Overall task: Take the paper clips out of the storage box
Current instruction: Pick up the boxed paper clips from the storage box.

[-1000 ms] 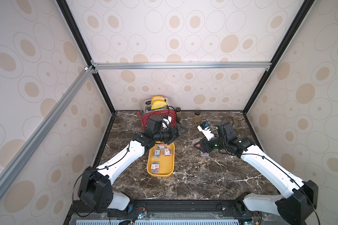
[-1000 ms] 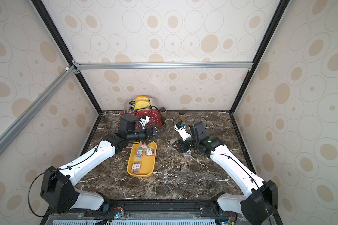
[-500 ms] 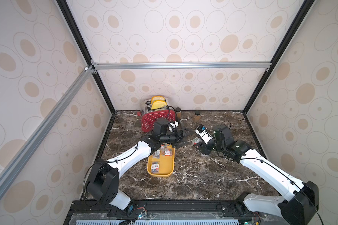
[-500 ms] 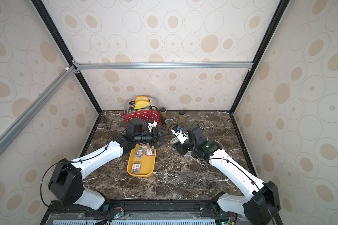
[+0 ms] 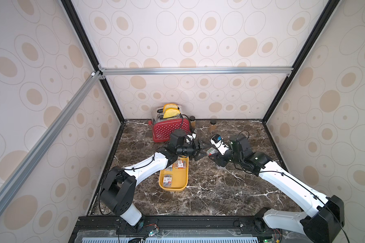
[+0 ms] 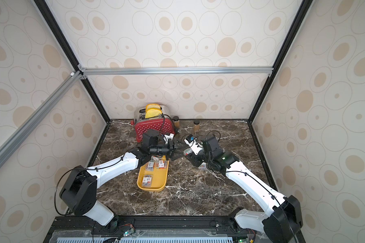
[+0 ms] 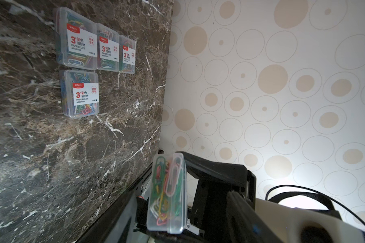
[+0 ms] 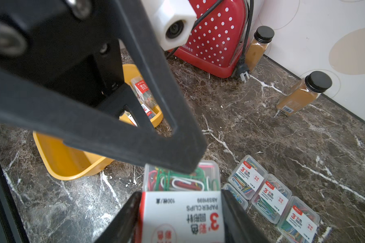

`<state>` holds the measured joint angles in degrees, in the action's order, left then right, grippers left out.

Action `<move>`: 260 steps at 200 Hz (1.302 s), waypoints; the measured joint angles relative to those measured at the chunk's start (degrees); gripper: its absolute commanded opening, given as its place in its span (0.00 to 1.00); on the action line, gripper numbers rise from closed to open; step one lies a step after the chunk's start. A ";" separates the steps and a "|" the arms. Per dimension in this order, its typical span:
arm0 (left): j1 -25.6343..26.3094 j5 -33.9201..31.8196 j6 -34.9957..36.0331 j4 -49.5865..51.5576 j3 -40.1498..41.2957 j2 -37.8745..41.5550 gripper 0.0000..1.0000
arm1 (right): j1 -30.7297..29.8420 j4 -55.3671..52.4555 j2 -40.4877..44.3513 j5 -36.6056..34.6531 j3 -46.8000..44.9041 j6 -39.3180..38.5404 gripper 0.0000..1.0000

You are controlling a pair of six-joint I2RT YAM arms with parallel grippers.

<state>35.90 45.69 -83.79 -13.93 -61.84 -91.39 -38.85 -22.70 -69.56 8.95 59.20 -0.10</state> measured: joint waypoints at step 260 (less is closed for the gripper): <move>0.50 5.88 7.34 -0.48 -2.03 -2.69 0.14 | -0.35 -1.77 -0.11 -1.55 1.40 1.49 0.96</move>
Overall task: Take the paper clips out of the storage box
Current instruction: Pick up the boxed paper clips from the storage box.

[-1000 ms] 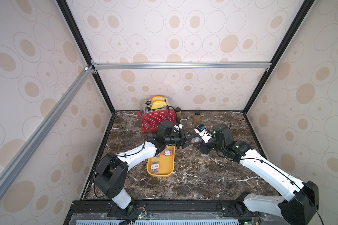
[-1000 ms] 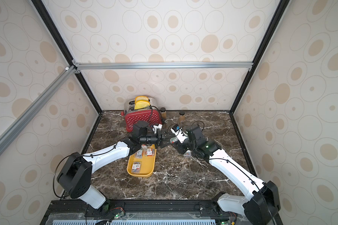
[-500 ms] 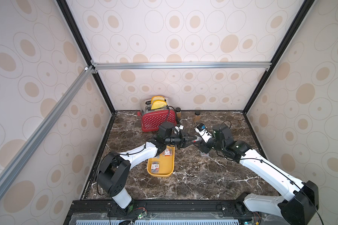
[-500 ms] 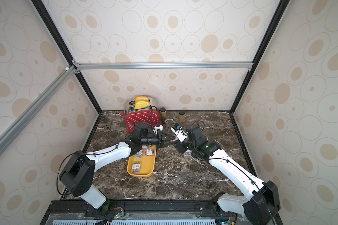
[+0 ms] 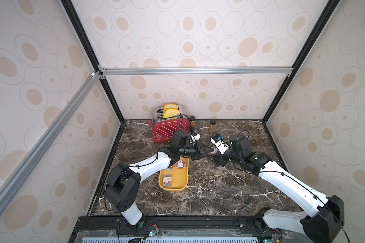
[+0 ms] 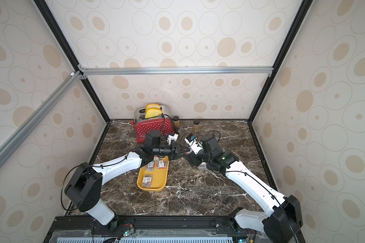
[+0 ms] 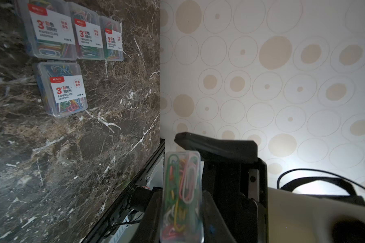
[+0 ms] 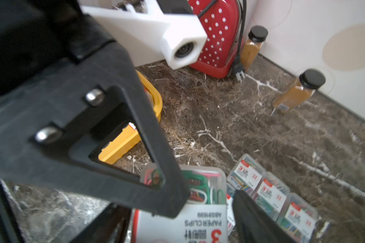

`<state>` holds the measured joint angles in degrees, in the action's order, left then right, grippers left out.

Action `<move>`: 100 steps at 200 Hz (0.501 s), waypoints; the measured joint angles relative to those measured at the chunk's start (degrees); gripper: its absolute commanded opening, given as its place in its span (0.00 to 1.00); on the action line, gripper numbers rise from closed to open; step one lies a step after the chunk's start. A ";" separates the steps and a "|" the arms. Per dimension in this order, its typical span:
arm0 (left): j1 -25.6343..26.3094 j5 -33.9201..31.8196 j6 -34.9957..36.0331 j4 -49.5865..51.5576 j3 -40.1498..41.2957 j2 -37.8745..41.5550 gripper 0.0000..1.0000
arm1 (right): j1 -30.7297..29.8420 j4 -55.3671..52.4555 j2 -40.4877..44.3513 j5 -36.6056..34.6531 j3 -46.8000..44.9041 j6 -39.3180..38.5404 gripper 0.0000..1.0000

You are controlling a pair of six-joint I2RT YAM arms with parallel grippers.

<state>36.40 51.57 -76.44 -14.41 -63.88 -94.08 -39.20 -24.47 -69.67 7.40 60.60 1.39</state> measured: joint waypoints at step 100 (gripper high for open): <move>-0.57 6.29 31.76 20.26 -8.55 -0.66 0.12 | 7.15 -20.33 3.72 14.23 13.86 4.68 0.99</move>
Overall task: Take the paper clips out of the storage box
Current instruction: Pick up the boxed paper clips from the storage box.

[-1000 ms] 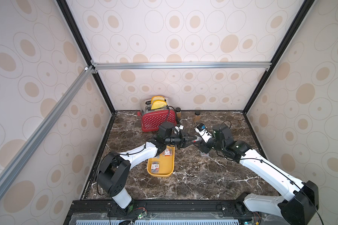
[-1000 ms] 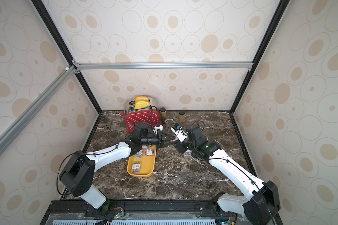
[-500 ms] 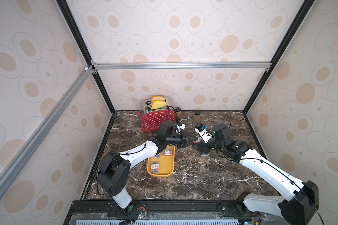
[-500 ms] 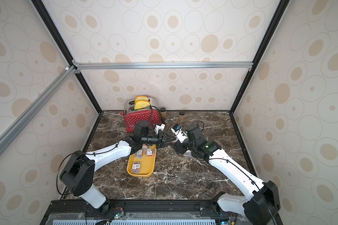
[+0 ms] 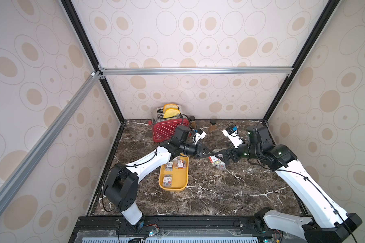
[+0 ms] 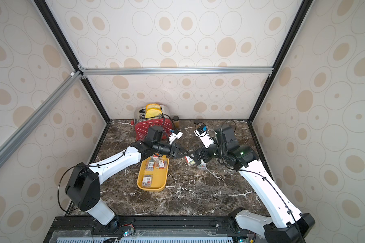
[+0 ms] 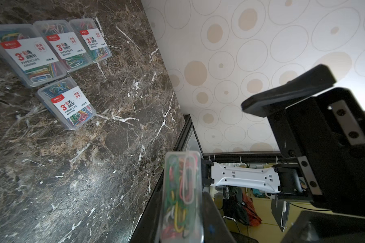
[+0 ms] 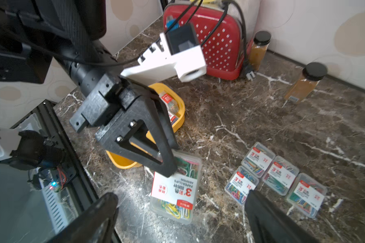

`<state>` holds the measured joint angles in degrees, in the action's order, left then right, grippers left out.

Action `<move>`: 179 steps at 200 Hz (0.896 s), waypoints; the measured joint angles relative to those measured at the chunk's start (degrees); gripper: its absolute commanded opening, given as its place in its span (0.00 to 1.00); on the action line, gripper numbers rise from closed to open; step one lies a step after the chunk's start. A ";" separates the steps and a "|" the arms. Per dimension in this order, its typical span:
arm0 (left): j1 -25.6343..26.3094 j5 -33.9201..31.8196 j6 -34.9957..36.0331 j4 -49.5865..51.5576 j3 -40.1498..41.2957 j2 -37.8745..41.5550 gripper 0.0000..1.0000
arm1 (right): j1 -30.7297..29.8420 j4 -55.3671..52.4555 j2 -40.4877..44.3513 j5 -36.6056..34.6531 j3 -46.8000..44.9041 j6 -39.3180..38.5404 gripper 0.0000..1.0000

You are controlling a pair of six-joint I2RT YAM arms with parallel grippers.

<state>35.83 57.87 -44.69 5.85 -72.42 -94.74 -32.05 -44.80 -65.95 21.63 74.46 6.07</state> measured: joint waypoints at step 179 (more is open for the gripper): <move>-1.11 -13.40 -19.63 -29.53 14.25 2.95 0.09 | 10.10 12.00 4.48 7.69 -17.25 23.98 0.92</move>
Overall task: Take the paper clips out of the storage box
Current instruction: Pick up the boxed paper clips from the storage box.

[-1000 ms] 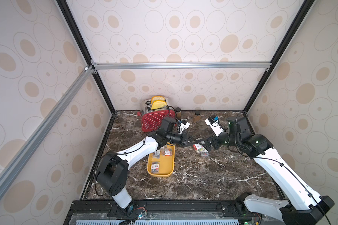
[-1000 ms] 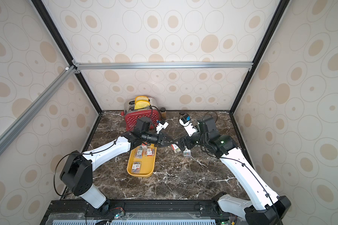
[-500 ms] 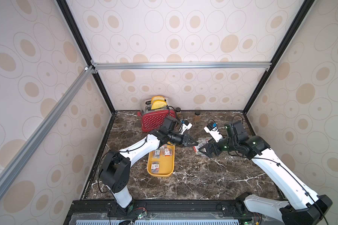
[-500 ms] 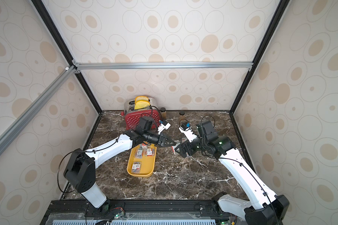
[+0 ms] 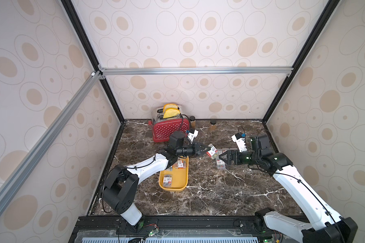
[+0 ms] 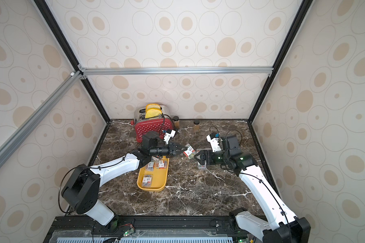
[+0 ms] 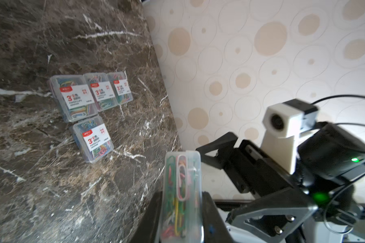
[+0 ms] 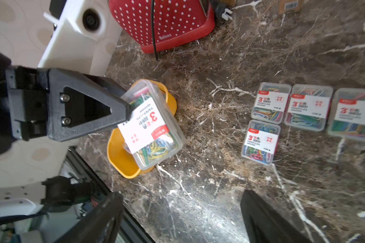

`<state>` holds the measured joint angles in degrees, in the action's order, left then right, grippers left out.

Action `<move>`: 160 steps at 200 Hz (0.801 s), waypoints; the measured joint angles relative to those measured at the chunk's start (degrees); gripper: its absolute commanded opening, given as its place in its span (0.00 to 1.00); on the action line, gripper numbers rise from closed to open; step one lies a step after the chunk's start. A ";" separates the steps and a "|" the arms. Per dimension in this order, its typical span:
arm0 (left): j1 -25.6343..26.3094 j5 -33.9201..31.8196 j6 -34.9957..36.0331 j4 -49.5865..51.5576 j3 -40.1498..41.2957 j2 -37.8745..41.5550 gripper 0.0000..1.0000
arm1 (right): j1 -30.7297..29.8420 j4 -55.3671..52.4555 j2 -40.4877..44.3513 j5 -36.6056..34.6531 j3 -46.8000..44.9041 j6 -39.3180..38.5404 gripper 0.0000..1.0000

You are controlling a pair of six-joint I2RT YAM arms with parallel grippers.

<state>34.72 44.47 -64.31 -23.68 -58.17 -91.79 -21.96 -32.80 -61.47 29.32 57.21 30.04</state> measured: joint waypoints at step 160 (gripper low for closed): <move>0.00 -7.74 -20.59 -28.52 2.36 0.13 0.10 | 4.59 51.08 -9.64 20.44 -5.75 41.44 0.55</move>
<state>34.72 36.73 -84.90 -52.21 -55.81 -91.66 -17.37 18.28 -71.11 49.76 51.46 71.48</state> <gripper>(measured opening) 0.268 0.573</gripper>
